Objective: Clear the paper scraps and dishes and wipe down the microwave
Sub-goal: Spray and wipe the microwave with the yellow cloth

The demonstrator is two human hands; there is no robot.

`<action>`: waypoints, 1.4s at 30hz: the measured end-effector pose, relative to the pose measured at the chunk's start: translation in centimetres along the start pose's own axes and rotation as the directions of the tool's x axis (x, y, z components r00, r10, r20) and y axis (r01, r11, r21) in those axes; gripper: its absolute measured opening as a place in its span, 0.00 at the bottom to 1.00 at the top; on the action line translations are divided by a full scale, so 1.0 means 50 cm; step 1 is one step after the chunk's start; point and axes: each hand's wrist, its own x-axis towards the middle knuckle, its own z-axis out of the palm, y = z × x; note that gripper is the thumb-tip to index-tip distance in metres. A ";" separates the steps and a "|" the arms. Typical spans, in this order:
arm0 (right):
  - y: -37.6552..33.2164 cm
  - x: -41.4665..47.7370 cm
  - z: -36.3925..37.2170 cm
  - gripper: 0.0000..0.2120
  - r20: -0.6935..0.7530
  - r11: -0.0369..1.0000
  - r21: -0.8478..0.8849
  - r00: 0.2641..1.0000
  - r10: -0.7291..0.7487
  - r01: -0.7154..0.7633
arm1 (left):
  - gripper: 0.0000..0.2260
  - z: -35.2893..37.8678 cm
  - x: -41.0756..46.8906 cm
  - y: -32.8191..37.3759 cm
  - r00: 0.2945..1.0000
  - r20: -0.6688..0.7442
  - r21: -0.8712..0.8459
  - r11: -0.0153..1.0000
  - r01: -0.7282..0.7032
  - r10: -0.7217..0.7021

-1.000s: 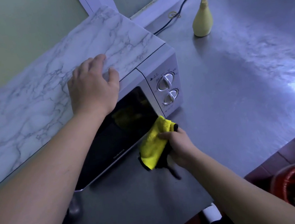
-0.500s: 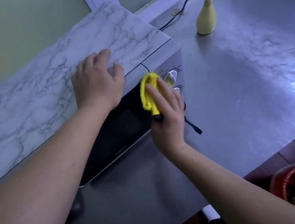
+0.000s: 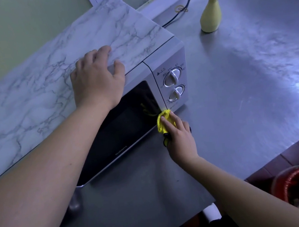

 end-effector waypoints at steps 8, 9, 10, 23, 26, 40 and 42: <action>-0.060 0.002 -0.133 0.28 -0.102 0.944 0.325 0.995 -0.023 0.055 | 0.21 -0.002 0.000 0.001 1.000 0.000 -0.009 1.000 0.003 -0.003; -0.083 -0.006 -0.150 0.30 -0.222 0.936 0.324 0.973 -0.068 0.139 | 0.21 -0.002 0.000 0.001 1.000 0.001 -0.010 1.000 0.007 -0.007; -0.106 -0.010 -0.164 0.32 -0.347 0.930 0.290 0.931 -0.117 0.225 | 0.21 -0.003 0.000 0.002 1.000 -0.001 -0.012 1.000 0.008 -0.008; -0.149 0.063 -0.093 0.43 -0.667 0.951 0.139 0.736 -0.117 0.278 | 0.22 -0.002 0.000 0.000 1.000 -0.013 -0.033 0.999 0.010 -0.011; -0.106 0.053 -0.058 0.42 -0.597 0.966 0.133 0.795 -0.103 0.224 | 0.22 0.000 0.001 0.001 1.000 -0.018 -0.033 0.999 0.013 -0.013; 0.066 0.060 -0.041 0.32 -0.031 0.663 0.696 0.911 0.410 -0.275 | 0.22 -0.001 0.001 -0.001 1.000 -0.012 -0.042 0.999 0.020 -0.021; 0.067 0.046 -0.066 0.32 -0.086 0.614 0.756 0.896 0.436 -0.226 | 0.22 -0.001 0.001 -0.001 1.000 -0.012 -0.043 0.999 0.022 -0.023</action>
